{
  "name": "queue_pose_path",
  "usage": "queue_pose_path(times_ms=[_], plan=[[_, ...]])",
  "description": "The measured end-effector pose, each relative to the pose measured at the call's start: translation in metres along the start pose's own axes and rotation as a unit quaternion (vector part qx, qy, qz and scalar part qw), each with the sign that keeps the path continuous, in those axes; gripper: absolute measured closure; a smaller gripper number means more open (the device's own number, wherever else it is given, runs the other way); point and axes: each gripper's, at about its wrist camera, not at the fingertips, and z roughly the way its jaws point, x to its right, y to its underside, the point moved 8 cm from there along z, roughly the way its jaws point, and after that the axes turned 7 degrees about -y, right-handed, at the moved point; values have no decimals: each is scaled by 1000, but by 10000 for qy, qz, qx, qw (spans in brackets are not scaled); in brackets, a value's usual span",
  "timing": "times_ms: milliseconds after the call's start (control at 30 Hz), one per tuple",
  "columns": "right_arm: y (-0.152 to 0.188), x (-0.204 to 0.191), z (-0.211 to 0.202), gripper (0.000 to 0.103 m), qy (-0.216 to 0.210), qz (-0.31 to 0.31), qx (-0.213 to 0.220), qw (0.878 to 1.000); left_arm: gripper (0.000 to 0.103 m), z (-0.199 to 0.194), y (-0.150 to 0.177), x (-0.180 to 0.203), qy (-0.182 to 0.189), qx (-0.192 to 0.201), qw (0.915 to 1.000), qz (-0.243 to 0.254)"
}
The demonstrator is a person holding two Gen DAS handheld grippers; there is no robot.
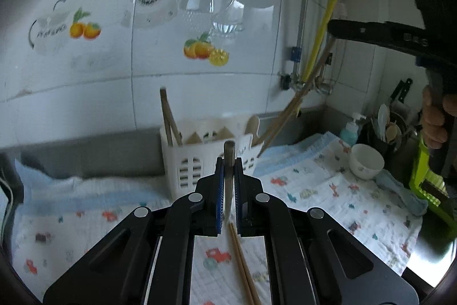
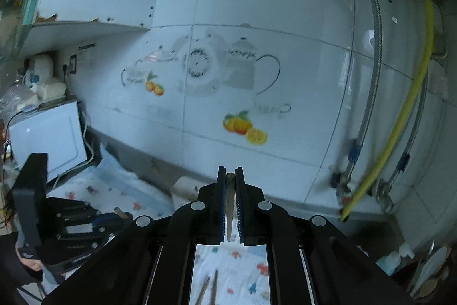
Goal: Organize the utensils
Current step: 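Lift the chopstick upright with the left tool and carry it over the holder, then lower the chopstick into the white holder and open the left tool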
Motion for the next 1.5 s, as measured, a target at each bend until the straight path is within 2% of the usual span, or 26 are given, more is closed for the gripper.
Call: queue_pose_path(times_ms=[167,300,433,667,800,967,1267,1400,1500], plan=[[-20,18,16,97,204,71,157,9996,98,2,-22,1,53,48,9999,130],[-23,29,29,97,244,165,151,9995,98,1,-41,2,85,154,9997,196],[-5,37,53,97,231,276,-163,9992,98,-5,-63,2,118,351,9992,148],[33,45,83,96,186,378,-612,9972,98,-19,-122,7,81,1022,9946,181],[39,47,83,94,161,383,-613,9973,98,-18,-149,7,-133,1366,9900,311],[38,48,68,88,187,355,-444,9982,98,-5,-172,-2,-241,1583,9869,207],[48,38,36,88,59,189,-229,9995,98,27,-192,-11,-355,1739,9841,69],[60,30,30,88,-1,117,-233,9997,98,44,-183,-18,-460,1682,9847,58],[72,24,25,88,-89,165,-255,9995,98,60,-170,-23,-493,1479,9878,50]])
